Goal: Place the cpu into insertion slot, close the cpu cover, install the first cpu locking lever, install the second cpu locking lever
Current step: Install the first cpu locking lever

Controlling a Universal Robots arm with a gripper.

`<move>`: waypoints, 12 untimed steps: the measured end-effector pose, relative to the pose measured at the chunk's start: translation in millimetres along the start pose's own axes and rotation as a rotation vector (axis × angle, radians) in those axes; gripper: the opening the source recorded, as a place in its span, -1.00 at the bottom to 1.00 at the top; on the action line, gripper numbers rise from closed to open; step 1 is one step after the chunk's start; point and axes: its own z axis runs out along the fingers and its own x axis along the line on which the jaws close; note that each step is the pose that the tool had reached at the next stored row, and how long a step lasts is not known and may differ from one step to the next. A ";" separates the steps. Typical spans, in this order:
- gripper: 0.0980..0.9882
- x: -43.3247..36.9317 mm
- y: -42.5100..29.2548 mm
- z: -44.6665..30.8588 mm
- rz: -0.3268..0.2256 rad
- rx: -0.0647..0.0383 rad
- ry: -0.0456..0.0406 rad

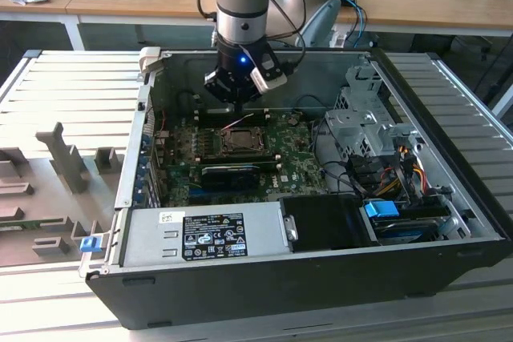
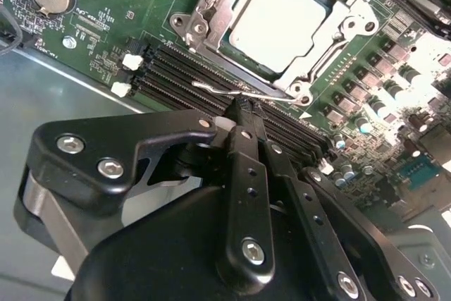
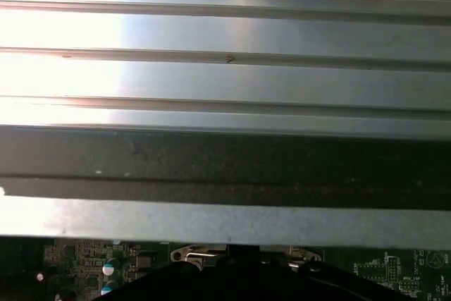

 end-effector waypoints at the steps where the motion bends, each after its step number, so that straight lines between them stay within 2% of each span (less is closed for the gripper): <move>1: -0.98 -0.1 0.0 0.6 -0.001 0.000 -0.0001; 5: -0.98 -1.0 -0.3 3.4 -0.010 0.000 0.0001; 12: -0.98 -9.5 -0.9 7.1 -0.010 0.000 0.0001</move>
